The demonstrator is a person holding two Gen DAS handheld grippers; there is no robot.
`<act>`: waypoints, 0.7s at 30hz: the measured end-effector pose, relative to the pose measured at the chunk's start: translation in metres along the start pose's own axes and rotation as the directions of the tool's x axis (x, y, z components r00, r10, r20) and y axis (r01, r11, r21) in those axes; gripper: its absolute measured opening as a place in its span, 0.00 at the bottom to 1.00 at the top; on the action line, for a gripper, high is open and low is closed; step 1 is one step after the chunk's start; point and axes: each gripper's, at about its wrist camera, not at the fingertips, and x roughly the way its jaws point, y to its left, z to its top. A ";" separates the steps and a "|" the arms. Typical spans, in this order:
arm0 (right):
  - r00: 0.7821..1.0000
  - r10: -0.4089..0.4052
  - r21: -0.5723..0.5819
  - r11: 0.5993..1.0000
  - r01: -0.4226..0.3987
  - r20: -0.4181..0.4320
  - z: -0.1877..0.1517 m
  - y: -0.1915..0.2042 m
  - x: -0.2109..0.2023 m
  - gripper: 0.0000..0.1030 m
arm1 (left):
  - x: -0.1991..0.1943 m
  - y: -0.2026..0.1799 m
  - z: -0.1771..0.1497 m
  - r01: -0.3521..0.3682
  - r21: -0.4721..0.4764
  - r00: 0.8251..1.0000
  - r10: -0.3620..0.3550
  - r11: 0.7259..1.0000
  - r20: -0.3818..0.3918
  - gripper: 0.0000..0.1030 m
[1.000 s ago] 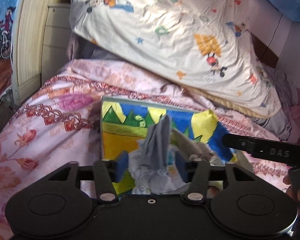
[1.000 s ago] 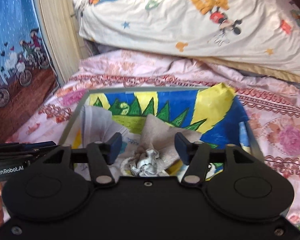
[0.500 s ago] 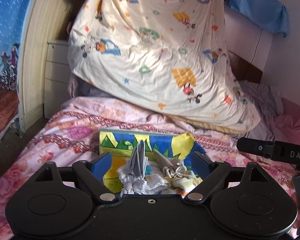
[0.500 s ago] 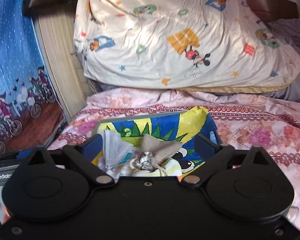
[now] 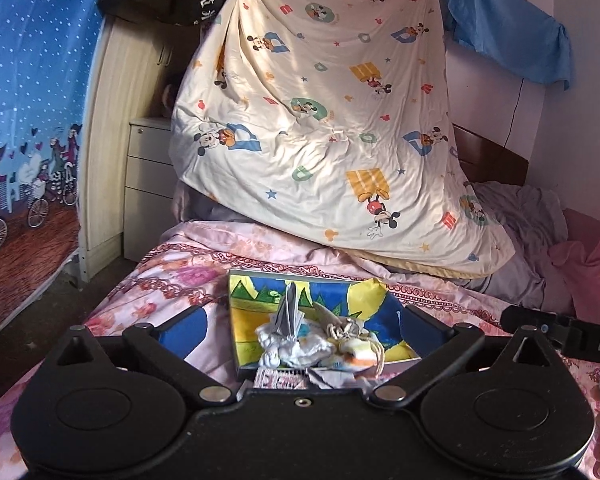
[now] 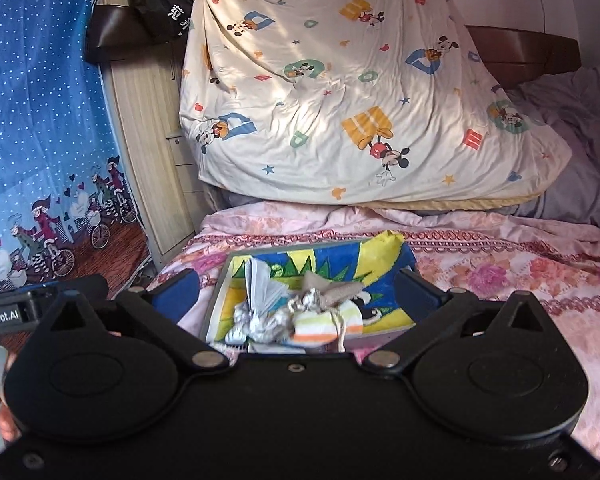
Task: Organize soft objects
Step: 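Withdraw both tools from the box back over the remaining pile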
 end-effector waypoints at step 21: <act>0.994 -0.095 0.102 0.990 0.100 -0.045 -0.108 -0.009 -0.059 1.00 | -0.017 -0.001 -0.082 -0.050 0.073 0.996 0.055 0.996 -0.067 0.99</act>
